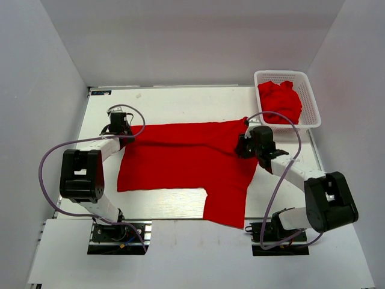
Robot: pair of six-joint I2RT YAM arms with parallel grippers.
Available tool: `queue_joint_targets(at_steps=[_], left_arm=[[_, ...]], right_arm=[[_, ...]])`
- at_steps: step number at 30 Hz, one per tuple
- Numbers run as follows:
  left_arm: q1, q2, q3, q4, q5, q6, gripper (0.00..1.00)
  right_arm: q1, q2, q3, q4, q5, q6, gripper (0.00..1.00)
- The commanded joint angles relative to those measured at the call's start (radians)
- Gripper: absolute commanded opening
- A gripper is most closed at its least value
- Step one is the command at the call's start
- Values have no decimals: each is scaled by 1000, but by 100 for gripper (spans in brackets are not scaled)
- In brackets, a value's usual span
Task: Fold and stack the t-shirts
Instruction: Fold the flattened tshirt in 1/3 of the way
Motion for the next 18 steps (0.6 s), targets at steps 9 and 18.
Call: queue_joint_targets(at_steps=[9, 18], left_arm=[[8, -175, 75, -362, -227, -202, 100], [-14, -99, 173, -228, -43, -107, 100]], right_arm=[[6, -315, -82, -303, -136, 94, 90], [7, -82, 65, -79, -101, 89, 90]])
